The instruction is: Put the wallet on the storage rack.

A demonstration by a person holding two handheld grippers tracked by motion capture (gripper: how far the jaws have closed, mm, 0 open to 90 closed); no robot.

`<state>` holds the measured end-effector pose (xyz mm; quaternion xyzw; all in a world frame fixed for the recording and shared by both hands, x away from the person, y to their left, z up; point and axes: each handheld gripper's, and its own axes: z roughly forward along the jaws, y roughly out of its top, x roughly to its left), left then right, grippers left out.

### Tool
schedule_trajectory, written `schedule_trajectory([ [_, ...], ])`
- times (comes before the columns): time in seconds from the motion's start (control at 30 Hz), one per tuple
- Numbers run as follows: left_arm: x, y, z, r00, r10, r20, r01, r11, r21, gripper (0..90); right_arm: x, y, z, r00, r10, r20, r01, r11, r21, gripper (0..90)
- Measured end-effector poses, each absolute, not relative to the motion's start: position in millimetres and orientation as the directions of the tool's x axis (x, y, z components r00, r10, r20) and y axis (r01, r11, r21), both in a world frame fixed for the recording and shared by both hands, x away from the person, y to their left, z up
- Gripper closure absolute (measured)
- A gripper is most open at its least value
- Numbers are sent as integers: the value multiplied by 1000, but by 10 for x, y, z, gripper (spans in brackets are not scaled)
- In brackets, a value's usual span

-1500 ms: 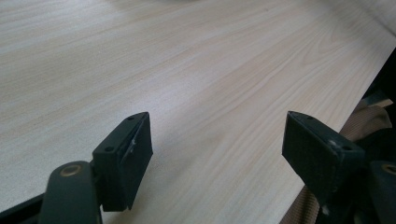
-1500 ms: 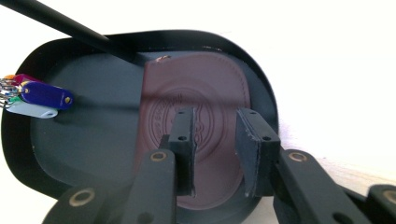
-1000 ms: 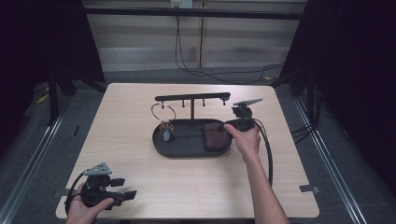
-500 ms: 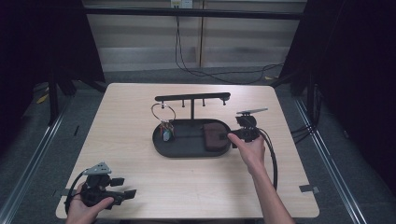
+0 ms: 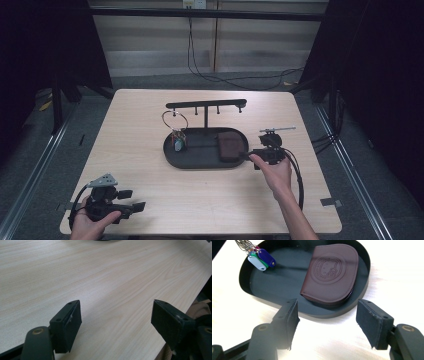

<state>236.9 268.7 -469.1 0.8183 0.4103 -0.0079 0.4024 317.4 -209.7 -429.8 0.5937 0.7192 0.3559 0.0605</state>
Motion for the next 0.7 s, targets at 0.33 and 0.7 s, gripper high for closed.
schedule_trajectory([
  [0.33, 2358, 2627, -4693, 676, 655, -337, 675, -367, 640, 244, 2855, -2240, -4364, -310, 899, 310, 789, 62, 611, 342],
  [0.7, 2366, 2540, -4712, 680, 655, -329, 675, -384, 631, 244, 2499, -2404, -4432, -322, 909, 266, 769, 87, 633, 338],
])
